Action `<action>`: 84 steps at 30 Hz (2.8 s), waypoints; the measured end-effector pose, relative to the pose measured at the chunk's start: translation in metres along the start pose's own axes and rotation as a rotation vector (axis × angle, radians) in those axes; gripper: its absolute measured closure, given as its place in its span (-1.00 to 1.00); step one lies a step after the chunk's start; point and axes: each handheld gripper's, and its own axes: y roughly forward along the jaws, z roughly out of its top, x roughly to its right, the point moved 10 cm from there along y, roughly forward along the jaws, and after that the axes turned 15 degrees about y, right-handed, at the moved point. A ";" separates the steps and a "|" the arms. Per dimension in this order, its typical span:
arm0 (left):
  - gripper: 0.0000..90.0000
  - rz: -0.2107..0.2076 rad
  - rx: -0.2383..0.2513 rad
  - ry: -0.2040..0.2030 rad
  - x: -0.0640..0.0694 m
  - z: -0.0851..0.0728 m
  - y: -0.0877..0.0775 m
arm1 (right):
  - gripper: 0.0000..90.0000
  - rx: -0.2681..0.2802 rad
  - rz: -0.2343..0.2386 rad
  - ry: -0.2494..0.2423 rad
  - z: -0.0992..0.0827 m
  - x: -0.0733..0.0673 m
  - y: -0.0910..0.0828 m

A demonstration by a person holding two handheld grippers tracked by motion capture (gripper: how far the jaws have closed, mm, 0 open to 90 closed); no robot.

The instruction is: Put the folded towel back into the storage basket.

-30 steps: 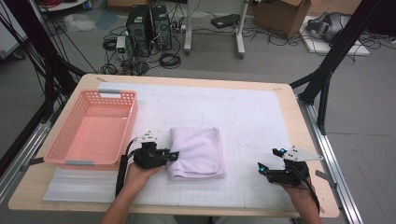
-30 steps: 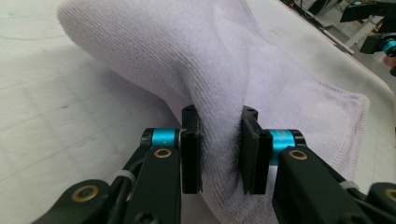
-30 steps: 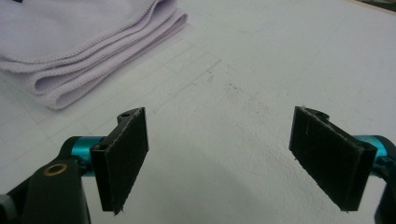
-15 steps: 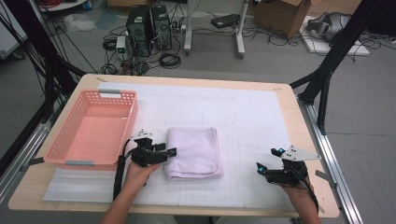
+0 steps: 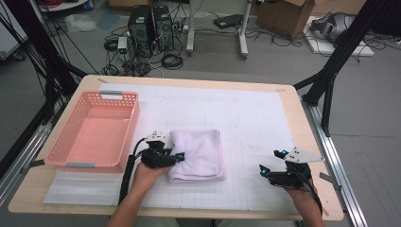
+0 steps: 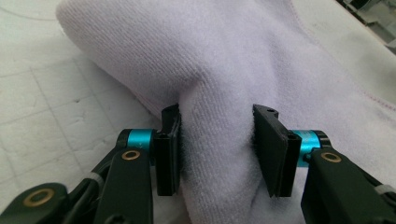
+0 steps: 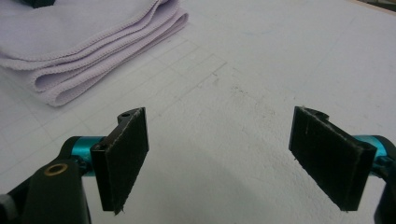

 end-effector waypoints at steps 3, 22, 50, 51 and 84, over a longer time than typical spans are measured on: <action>0.26 -0.009 0.001 -0.002 0.000 0.000 -0.001 | -0.58 0.001 -0.001 -0.007 0.000 0.000 0.001; 0.58 -0.050 0.251 0.234 0.021 0.030 -0.026 | -0.58 0.004 0.004 0.001 0.001 0.000 0.000; 0.58 -0.084 0.454 0.448 0.052 0.068 -0.083 | -0.58 0.014 0.001 0.007 0.002 0.001 -0.001; 0.58 -0.080 0.459 0.447 0.052 0.069 -0.085 | -0.58 0.013 0.000 0.007 0.002 0.001 -0.001; 0.58 0.072 0.604 0.398 0.002 0.103 -0.188 | -0.58 0.035 0.000 0.012 0.008 0.002 -0.005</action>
